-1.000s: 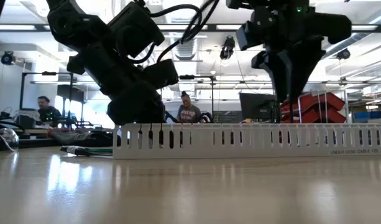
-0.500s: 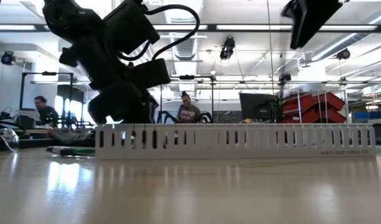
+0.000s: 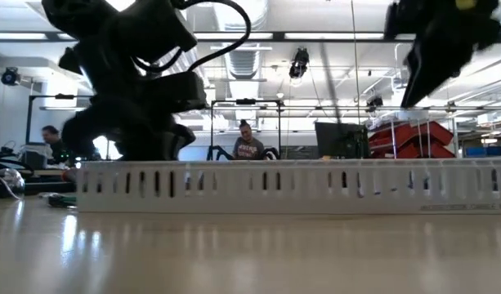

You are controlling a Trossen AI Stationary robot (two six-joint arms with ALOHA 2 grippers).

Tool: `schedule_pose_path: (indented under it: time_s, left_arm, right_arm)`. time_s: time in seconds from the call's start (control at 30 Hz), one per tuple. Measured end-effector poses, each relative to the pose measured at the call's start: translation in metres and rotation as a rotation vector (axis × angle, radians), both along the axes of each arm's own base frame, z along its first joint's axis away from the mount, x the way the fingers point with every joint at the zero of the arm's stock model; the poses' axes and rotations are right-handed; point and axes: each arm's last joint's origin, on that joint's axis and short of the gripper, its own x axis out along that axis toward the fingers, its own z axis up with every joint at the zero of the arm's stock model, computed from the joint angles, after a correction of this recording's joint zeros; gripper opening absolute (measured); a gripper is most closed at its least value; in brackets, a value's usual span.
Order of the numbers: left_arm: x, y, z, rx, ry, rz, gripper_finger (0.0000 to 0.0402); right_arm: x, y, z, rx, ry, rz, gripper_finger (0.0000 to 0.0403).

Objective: Ziptie cables
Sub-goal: Put the zip-tied cables into the white cable duct

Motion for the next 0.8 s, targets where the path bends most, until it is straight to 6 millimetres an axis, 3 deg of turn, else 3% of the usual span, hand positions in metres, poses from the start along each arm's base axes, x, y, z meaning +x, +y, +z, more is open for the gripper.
schedule_pose_path:
  time_s: [0.13,0.23,0.4,0.57,0.8]
  left_arm:
    - [-0.002,-0.002,0.012,-0.035,-0.036,-0.019,0.0005]
    - [-0.004,-0.002,0.021,-0.055,-0.063,-0.012,0.0012]
    - [-0.006,-0.001,0.029,-0.077,-0.089,0.005,0.0020]
    - [-0.006,-0.001,0.029,-0.093,-0.091,0.022,0.0023]
    - [-0.003,-0.002,0.029,-0.141,-0.107,0.079,0.0026]
  right_arm:
    - [0.004,0.001,-0.033,0.026,-0.077,-0.001,0.0198]
    - [0.007,0.002,-0.040,0.038,-0.149,-0.012,0.0217]
    - [0.004,0.005,-0.044,0.119,-0.124,-0.002,0.0237]
    - [0.003,0.033,-0.040,0.377,-0.090,0.197,0.0243]
    - [-0.001,0.085,-0.048,0.505,-0.122,0.483,0.0225]
